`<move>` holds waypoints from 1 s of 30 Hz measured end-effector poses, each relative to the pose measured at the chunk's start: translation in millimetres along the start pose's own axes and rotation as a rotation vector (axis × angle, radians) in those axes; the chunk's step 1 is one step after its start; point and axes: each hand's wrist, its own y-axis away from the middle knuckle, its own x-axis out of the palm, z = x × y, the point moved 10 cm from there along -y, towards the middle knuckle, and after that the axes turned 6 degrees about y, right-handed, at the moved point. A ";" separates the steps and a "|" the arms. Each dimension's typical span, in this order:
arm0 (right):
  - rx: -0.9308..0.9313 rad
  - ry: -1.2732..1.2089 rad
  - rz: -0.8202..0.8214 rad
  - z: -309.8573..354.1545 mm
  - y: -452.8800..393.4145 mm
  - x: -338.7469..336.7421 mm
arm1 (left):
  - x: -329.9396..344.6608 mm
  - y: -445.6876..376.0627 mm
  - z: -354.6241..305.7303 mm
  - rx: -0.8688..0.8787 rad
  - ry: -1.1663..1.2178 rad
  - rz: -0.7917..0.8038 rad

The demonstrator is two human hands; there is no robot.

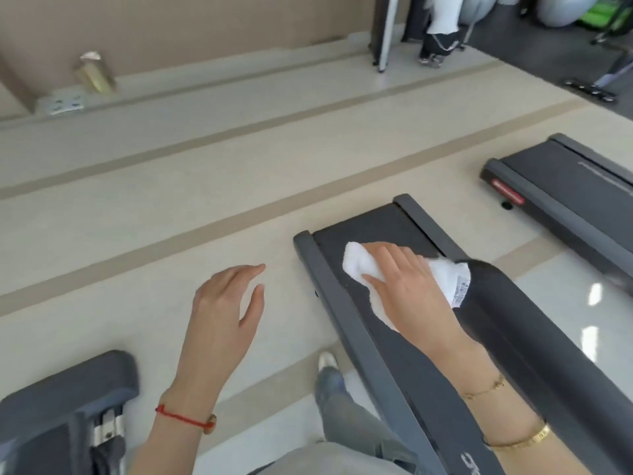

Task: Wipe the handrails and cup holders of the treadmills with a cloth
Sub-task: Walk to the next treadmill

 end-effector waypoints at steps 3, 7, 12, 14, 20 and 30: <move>-0.032 -0.090 -0.019 7.1 -49.3 22.0 | 2.2 -28.9 29.6 -0.066 -0.011 -0.021; -0.105 -0.107 0.013 10.9 -125.1 54.4 | 4.1 -83.2 64.4 -0.143 -0.021 -0.055; -0.008 -0.247 0.036 -6.3 -223.7 81.8 | -1.2 -163.5 98.6 -0.207 -0.037 -0.128; -0.002 -0.312 0.059 -8.0 -264.2 94.8 | -1.2 -197.8 111.0 -0.221 -0.052 -0.144; -0.092 -0.296 0.096 -4.0 -372.1 120.5 | 1.5 -294.2 147.9 -0.246 -0.057 -0.176; 0.009 -0.280 0.167 -36.5 -548.1 197.6 | 38.3 -499.6 242.7 -0.198 -0.033 -0.069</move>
